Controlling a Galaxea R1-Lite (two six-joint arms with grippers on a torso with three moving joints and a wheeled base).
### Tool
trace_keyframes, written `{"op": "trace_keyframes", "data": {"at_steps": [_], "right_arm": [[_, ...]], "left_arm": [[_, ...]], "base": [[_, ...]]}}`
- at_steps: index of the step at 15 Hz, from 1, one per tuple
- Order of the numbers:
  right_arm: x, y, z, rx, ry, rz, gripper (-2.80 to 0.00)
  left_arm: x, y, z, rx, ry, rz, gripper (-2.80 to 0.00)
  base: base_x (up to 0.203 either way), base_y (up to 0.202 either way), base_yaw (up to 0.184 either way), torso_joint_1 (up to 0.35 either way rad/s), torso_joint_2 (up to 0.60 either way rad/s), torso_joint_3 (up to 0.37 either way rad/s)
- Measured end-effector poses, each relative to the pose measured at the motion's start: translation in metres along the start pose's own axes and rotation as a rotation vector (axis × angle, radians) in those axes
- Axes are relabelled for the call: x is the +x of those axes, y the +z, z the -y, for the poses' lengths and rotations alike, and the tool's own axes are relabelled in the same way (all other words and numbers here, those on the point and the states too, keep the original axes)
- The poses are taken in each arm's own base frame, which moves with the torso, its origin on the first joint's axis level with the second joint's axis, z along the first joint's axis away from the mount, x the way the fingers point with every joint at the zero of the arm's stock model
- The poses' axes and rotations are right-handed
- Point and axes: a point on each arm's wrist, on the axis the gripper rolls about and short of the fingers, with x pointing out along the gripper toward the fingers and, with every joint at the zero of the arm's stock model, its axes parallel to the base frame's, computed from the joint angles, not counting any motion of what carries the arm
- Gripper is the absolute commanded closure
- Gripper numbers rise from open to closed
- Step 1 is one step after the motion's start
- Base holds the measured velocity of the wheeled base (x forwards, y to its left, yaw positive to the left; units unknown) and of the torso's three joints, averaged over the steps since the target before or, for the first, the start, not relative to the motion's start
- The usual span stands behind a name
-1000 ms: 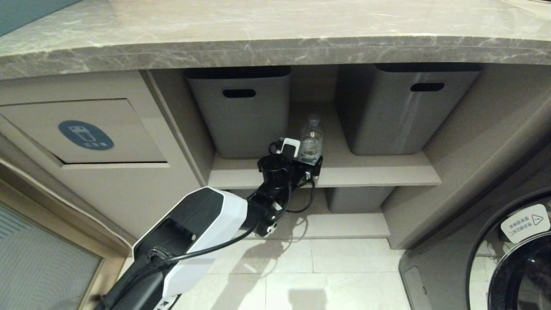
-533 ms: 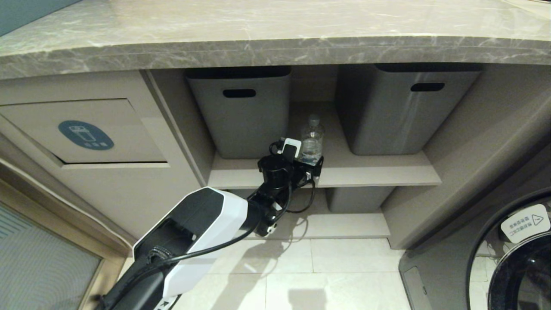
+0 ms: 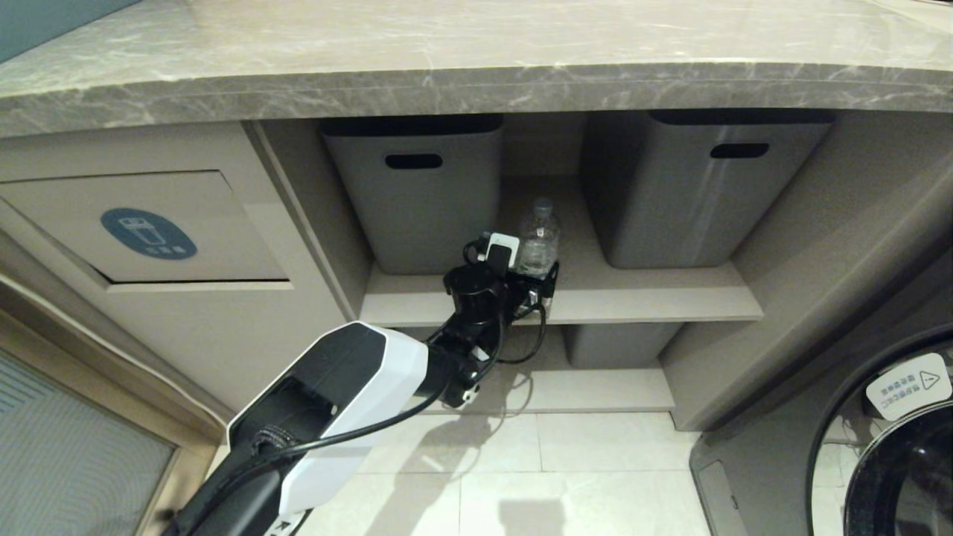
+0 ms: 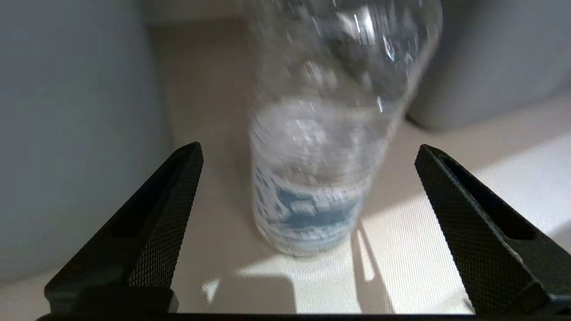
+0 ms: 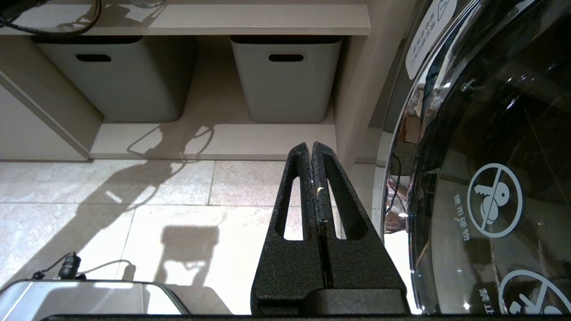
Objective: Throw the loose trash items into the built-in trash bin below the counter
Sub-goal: Pick up the garbage
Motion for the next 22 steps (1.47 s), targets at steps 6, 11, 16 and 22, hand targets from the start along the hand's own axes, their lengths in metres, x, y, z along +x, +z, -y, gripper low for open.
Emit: {"op": "trace_keyframes", "data": {"at_steps": [6,11,16,22], "right_arm": [[0.0,0.0,0.0,0.0,0.0,0.0,0.0],[0.0,0.0,0.0,-0.001,0.0,0.0,0.0],[0.0,0.0,0.0,-0.001,0.0,0.0,0.0],[0.0,0.0,0.0,-0.001,0.0,0.0,0.0]], "left_arm": [[-0.014,0.011,-0.001,0.001,0.031,-0.041,-2.8],[-0.042,0.026,-0.002,0.017,0.017,-0.112,-2.8],[-0.061,0.036,0.007,0.02,-0.014,-0.159,-2.8],[-0.064,0.023,0.01,0.032,-0.061,-0.185,-2.8]], "base": [[0.0,0.0,0.0,0.0,0.0,0.0],[0.0,0.0,0.0,0.0,0.0,0.0],[0.0,0.0,0.0,0.0,0.0,0.0],[0.0,0.0,0.0,0.0,0.0,0.0]]}}
